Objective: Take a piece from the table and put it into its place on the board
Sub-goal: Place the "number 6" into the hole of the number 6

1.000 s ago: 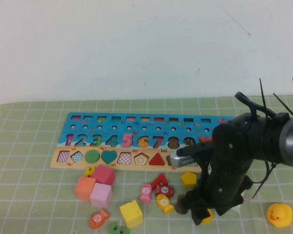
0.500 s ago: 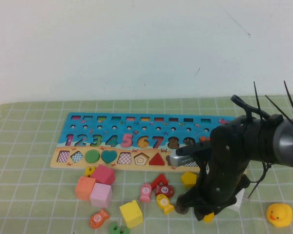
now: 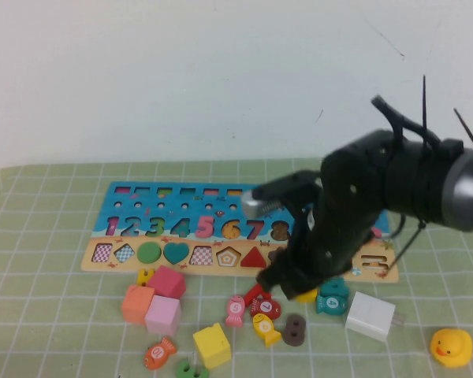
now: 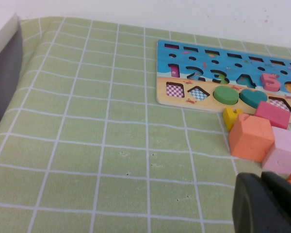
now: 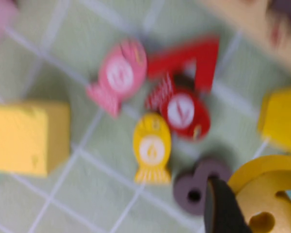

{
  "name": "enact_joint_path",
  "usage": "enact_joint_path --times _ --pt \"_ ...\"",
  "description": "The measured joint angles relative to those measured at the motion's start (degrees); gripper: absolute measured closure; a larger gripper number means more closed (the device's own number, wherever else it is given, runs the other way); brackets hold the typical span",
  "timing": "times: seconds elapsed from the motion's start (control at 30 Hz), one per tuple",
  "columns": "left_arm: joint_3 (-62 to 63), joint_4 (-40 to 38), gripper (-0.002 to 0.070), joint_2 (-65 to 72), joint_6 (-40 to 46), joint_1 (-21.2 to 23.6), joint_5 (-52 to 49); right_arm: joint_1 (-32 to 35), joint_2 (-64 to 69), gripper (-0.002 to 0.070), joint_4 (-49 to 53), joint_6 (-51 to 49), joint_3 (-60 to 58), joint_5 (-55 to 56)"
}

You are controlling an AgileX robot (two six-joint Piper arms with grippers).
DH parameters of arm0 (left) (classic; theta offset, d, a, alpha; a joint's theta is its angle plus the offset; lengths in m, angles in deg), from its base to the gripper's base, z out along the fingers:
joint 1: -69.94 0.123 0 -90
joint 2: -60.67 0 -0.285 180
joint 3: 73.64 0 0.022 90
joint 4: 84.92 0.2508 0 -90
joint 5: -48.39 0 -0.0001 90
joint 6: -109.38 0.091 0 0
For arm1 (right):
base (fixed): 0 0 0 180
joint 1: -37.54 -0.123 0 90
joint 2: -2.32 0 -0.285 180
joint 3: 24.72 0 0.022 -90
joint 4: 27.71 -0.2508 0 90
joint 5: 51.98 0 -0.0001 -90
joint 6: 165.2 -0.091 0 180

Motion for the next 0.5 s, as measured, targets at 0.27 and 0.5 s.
enact_joint_path --times 0.27,0.5 --pt "0.0 0.0 0.0676 0.0 0.0 0.0 0.0 -0.63 7.07 0.04 4.2 0.9 16.98 -7.2" --pt "0.0 0.0 0.0676 0.0 0.0 0.0 0.0 -1.54 20.13 0.04 4.76 1.8 39.21 -17.89"
